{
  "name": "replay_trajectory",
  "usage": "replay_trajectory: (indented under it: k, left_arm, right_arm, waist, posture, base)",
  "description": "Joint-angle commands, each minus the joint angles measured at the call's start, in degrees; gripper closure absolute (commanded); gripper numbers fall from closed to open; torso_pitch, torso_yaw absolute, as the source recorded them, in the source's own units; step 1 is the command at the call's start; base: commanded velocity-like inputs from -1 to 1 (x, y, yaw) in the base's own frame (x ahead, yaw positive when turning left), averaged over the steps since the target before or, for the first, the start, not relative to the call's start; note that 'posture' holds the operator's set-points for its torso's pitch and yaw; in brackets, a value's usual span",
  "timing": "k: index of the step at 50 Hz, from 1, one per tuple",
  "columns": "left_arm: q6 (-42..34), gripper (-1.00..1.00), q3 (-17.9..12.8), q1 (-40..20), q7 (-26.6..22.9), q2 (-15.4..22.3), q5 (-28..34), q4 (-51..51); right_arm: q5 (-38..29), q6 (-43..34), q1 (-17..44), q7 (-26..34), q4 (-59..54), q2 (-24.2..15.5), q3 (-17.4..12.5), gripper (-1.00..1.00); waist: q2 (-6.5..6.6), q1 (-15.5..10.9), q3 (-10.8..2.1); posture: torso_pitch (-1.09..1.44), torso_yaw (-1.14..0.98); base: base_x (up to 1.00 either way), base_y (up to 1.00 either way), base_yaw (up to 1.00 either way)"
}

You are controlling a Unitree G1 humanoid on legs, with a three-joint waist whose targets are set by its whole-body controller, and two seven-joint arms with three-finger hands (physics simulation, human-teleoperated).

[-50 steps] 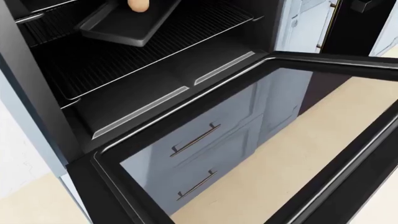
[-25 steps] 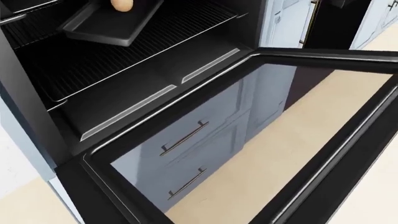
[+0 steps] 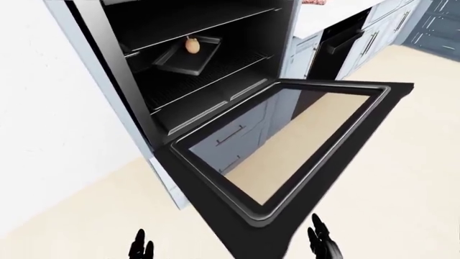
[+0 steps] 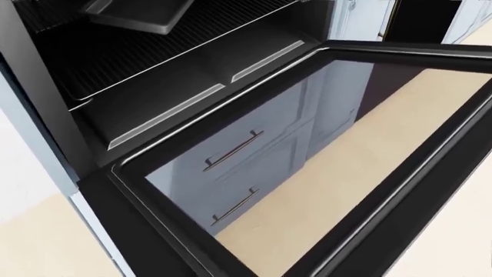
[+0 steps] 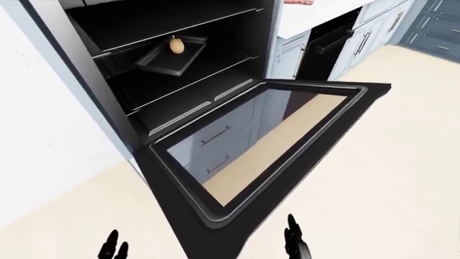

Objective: Close the oven door.

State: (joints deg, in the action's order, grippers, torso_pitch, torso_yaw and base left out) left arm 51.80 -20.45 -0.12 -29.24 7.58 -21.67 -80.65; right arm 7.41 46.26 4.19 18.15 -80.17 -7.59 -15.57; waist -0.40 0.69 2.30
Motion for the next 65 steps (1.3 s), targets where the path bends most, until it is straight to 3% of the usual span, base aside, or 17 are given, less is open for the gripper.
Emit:
replay_trajectory:
  k: [1, 19, 20, 22, 24, 30, 32, 33, 35, 47, 51, 52, 55, 59, 62, 64, 65]
  left_arm:
    - [1.4, -1.0, 0.0, -0.5, -0.3, 0.4, 0.0, 1.0]
    - [1.3, -1.0, -0.2, -0.4, -0.5, 0.5, 0.0, 1.0]
    - [1.3, -1.0, -0.2, -0.4, -0.5, 0.5, 0.0, 1.0]
    - [1.3, -1.0, -0.2, -0.4, -0.5, 0.5, 0.0, 1.0]
    - [1.4, -1.0, -0.1, -0.4, -0.4, 0.4, 0.0, 1.0]
    - [1.3, -1.0, -0.2, -0.4, -0.5, 0.5, 0.0, 1.0]
    - [1.2, -1.0, -0.3, -0.5, -0.6, 0.6, 0.0, 1.0]
    - [1.2, -1.0, -0.3, -0.5, -0.6, 0.6, 0.0, 1.0]
    - [1.3, -1.0, -0.2, -0.4, -0.5, 0.5, 0.1, 1.0]
    - [1.3, -1.0, -0.3, -0.5, -0.4, 0.4, 0.0, 1.0]
    - [1.2, -1.0, -0.3, -0.6, -0.5, 0.5, 0.0, 1.0]
    - [1.2, -1.0, -0.3, -0.6, -0.5, 0.5, 0.0, 1.0]
    - [1.2, -1.0, -0.3, -0.7, -0.4, 0.5, 0.0, 1.0]
    - [1.3, -1.0, -0.2, -0.6, -0.3, 0.4, 0.1, 1.0]
    - [1.4, -1.0, -0.2, -0.5, -0.3, 0.4, 0.1, 1.0]
    - [1.5, -1.0, -0.1, -0.5, -0.2, 0.3, 0.2, 1.0]
    - [1.5, -1.0, 0.0, -0.4, -0.1, 0.3, 0.2, 1.0]
  right_arm:
    - [0.8, 1.7, 0.4, 0.7, 1.0, -0.6, -0.2, -1.0]
    - [1.0, 0.6, 0.1, 1.2, 1.0, -0.7, 0.3, -1.0]
    - [1.0, 0.6, 0.1, 1.2, 1.0, -0.7, 0.3, -1.0]
    - [1.0, 0.6, 0.1, 1.2, 1.0, -0.7, 0.3, -1.0]
    - [1.1, 0.5, 0.1, 1.3, 1.0, -0.7, 0.3, -1.0]
    - [1.2, 0.4, 0.1, 1.4, 1.0, -0.7, 0.2, -1.0]
    - [1.3, 0.4, 0.1, 1.5, 1.0, -0.7, 0.2, -1.0]
    - [1.3, 0.4, 0.1, 1.5, 1.0, -0.7, 0.2, -1.0]
    - [1.4, 0.3, 0.1, 1.5, 1.0, -0.7, 0.2, -1.0]
    - [1.6, 0.1, 0.3, 1.7, 1.0, -0.7, 0.2, -1.0]
    - [1.7, 0.0, 0.4, 1.8, 1.0, -0.7, 0.2, -1.0]
    - [1.7, 0.0, 0.4, 1.8, 1.0, -0.7, 0.2, -1.0]
    - [1.8, 0.0, 0.4, 1.9, 1.0, -0.7, 0.2, -1.0]
    - [1.7, 0.0, 0.4, 1.9, 1.0, -0.7, 0.2, -1.0]
    - [1.7, 0.1, 0.3, 1.9, 1.0, -0.7, 0.2, -1.0]
    - [1.7, 0.1, 0.3, 1.9, 1.0, -0.6, 0.2, -1.0]
    - [1.7, 0.1, 0.3, 1.9, 1.0, -0.6, 0.2, -1.0]
  waist:
    - [0.11, 0.0, -0.71]
    - [-0.13, -0.3, -1.88]
    - [-0.06, -0.3, -2.9]
    - [-0.56, -0.1, -1.61]
    - [-0.54, -0.1, -1.9]
    - [2.11, -0.3, -1.09]
    - [4.97, -0.4, -1.72]
    - [4.1, -0.5, -1.45]
    - [3.71, -0.7, -0.7]
    - [-1.33, -0.5, -0.57]
    - [-4.42, -0.4, -0.61]
    - [-1.85, 0.1, -0.77]
    - [-3.01, 0.4, -1.08]
    - [-1.37, 0.1, -0.46]
    - [1.52, 0.1, -0.38]
    - [5.43, -0.1, -1.29]
    - [5.46, -0.2, -1.66]
  posture:
    - [0.0, 0.0]
    - [0.0, 0.0]
    - [0.0, 0.0]
    - [0.0, 0.0]
    - [0.0, 0.0]
    - [0.0, 0.0]
    - [0.0, 0.0]
    - [0.0, 0.0]
    - [0.0, 0.0]
    - [0.0, 0.0]
    - [0.0, 0.0]
    - [0.0, 0.0]
    - [0.0, 0.0]
    - [0.0, 0.0]
    - [0.0, 0.0]
    - [0.0, 0.0]
    - [0.0, 0.0]
  base:
    - [0.0, 0.0, 0.0]
    - [0.0, 0.0, 0.0]
    - [0.0, 0.12, 0.0]
    - [0.0, 0.21, 0.0]
    - [0.0, 0.22, 0.0]
    - [0.0, 0.28, 0.0]
    - [0.0, 0.35, 0.0]
    - [0.0, 0.34, 0.0]
    - [0.0, 0.35, 0.0]
    - [0.0, 0.34, 0.0]
    - [0.0, 0.33, 0.0]
    - [0.0, 0.34, 0.0]
    - [0.0, 0.33, 0.0]
    - [0.0, 0.33, 0.0]
    - [0.0, 0.33, 0.0]
    - [0.0, 0.33, 0.0]
    - [0.0, 0.33, 0.0]
